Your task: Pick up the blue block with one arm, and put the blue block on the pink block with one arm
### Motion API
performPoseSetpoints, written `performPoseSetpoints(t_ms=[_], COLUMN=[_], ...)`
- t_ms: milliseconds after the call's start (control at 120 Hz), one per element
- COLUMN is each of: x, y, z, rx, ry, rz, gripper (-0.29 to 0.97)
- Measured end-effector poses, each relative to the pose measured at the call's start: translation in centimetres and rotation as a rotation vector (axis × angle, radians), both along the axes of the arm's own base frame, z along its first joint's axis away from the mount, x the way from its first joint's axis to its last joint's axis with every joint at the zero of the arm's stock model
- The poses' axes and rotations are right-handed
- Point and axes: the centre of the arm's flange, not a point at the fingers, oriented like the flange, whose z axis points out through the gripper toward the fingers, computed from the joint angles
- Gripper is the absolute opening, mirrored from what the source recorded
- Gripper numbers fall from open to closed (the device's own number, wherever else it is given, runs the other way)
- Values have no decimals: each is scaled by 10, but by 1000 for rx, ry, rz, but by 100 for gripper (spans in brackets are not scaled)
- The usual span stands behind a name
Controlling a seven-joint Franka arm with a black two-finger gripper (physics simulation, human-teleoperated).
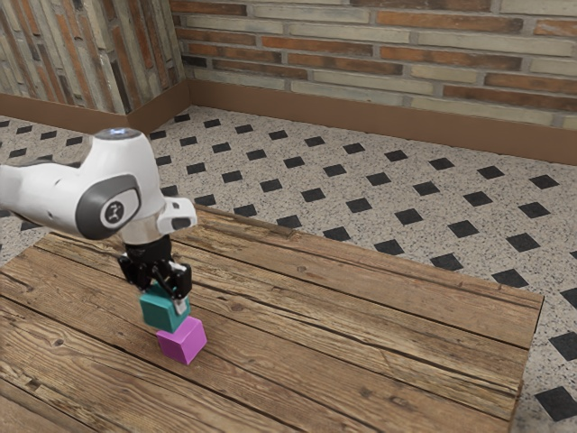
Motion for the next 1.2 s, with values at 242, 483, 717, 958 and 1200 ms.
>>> performPoseSetpoints(t_ms=[242, 483, 717, 958, 1200], x=[-4, -3, -3, 1, 3], y=[-4, -9, -10, -12, -11], z=[-1, -6, -12, -9, -8], rx=[1, 2, 17, 57, 57], ry=[-2, -3, 0, -15, -28], rz=[11, 15, 10, -31, -25], gripper=[35, 34, 34, 34, 34])
